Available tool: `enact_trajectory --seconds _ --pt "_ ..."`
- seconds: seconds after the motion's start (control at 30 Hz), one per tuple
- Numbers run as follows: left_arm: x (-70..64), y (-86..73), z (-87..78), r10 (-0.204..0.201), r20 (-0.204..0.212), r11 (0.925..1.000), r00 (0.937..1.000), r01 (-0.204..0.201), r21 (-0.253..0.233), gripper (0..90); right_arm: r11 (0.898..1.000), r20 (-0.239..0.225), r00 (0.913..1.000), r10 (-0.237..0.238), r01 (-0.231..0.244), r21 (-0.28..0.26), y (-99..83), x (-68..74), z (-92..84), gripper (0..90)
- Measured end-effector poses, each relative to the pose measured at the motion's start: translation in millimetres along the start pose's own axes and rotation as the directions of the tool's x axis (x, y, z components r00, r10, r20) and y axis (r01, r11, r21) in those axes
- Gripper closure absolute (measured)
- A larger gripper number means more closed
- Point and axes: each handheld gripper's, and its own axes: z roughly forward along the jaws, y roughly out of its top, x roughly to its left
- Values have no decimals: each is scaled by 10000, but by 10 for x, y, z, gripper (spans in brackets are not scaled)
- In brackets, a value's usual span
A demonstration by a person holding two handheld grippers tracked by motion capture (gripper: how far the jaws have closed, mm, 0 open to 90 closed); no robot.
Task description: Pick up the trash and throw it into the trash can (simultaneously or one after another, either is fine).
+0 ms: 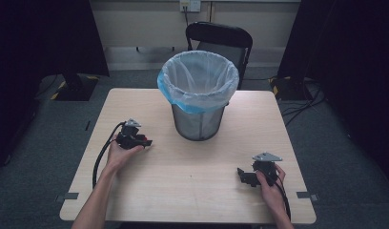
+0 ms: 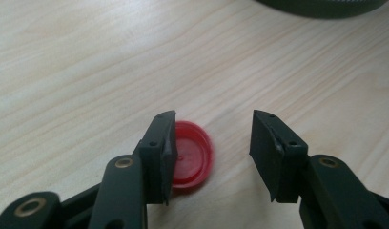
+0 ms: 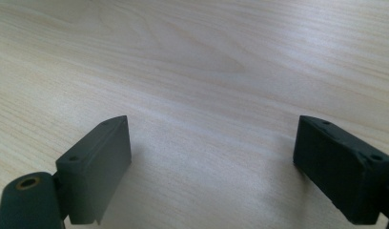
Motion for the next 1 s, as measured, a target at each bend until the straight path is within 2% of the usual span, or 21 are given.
enact_trajectory --seconds 0.13,0.23,0.3,0.37,0.43,0.47,0.5,0.63,0.67,0.87,1.0 --pt "7 -1 -7 104 -151 9999 9998 -104 49 568 10000 0 10000 2 -2 1 0 0 0 115" --pt "-4 8 -14 517 -439 9984 9977 -507 252 623 10000 0 10000 0 0 1 0 0 0 115" --pt "-8 4 -10 473 -470 9987 9978 -465 188 637 10000 7 10000 7 -7 -2 0 0 0 115" --pt "-6 -1 -13 431 -441 9990 9981 -424 147 676 10000 8 10000 10 -10 -2 0 1 0 115" --pt "4 -8 -25 559 -391 9982 9977 -550 235 692 10000 8 10000 8 -8 -2 0 1 0 115" --pt "4 -11 -27 495 -344 9986 9982 -488 190 692 10000 8 10000 9 -9 -4 0 1 0 116" --pt "7 -20 -34 428 -281 9990 9987 -423 161 728 10000 8 10000 10 -10 -2 0 1 0 115" --pt "-5 -30 -34 344 -171 9994 9993 -343 79 737 10000 9 10000 12 -12 -2 0 1 0 116" --pt "-16 -28 -40 538 20 9984 9985 -538 199 832 10000 3 10000 1 -1 -1 0 0 0 115" --pt "-7 -45 -33 269 206 9996 9994 -268 -19 839 10000 0 10000 -1 1 1 0 0 0 115" --pt "-10 -52 -44 264 254 9996 9993 -263 -32 850 10000 0 10000 -1 1 1 0 0 0 116"
